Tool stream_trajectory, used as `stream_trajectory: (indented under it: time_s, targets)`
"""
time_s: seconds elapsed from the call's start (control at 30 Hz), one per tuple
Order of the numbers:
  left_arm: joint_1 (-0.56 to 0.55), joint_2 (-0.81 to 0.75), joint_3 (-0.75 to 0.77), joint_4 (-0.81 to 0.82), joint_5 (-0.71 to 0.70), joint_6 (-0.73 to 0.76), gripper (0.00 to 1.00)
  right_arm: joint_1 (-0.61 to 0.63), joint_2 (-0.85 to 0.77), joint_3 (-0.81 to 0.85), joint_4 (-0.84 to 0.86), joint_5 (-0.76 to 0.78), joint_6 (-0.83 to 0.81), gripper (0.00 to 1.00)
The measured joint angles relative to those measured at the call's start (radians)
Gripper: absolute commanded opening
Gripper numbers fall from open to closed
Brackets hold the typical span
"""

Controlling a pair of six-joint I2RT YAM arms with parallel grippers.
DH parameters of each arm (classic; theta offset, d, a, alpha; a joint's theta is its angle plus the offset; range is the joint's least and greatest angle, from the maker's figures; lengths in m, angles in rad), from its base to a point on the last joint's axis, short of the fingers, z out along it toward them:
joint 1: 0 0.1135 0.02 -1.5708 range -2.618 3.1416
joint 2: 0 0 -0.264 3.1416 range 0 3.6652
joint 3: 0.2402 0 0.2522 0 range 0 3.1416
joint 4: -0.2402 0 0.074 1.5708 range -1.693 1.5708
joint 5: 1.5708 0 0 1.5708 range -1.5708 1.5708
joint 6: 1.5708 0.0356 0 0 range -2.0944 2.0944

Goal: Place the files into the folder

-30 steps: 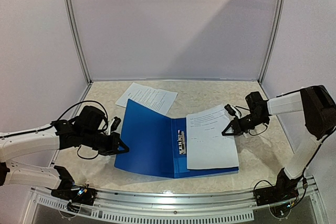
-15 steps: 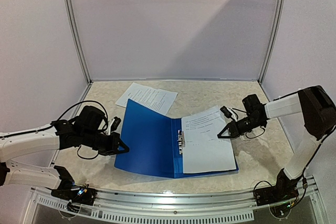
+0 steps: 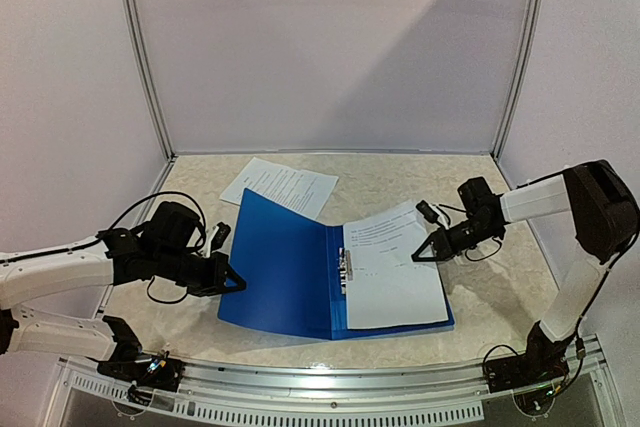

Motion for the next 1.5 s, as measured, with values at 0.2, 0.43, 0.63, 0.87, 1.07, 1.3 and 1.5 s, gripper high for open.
stream_trajectory:
  time_s: [0.2, 0.43, 0.63, 0.87, 1.07, 1.3, 1.5]
  targets:
    - [0.000, 0.005, 0.000, 0.002, 0.002, 0.000, 0.00, 0.008, 0.026, 0.029, -0.041, 0.000, 0.000, 0.00]
    - [0.000, 0.009, 0.000, 0.003, 0.003, 0.000, 0.00, 0.010, 0.041, 0.045, -0.082, -0.001, -0.014, 0.11]
    - [0.000, 0.009, 0.000, 0.003, 0.003, 0.000, 0.00, 0.014, 0.041, 0.053, -0.097, 0.010, -0.006, 0.25]
    - [0.000, 0.008, 0.000, 0.003, 0.003, 0.000, 0.00, 0.017, 0.040, 0.095, -0.160, 0.096, 0.010, 0.46]
    - [0.000, -0.006, 0.000, -0.005, 0.007, 0.000, 0.00, 0.045, 0.015, 0.120, -0.218, 0.227, 0.014, 0.51]
    - [0.000, -0.013, 0.000, -0.012, 0.006, -0.004, 0.48, 0.088, -0.037, 0.122, -0.246, 0.385, 0.020, 0.58]
    - [0.000, -0.014, 0.040, -0.096, -0.021, 0.016, 0.79, 0.090, -0.057, 0.156, -0.285, 0.516, 0.013, 0.70]
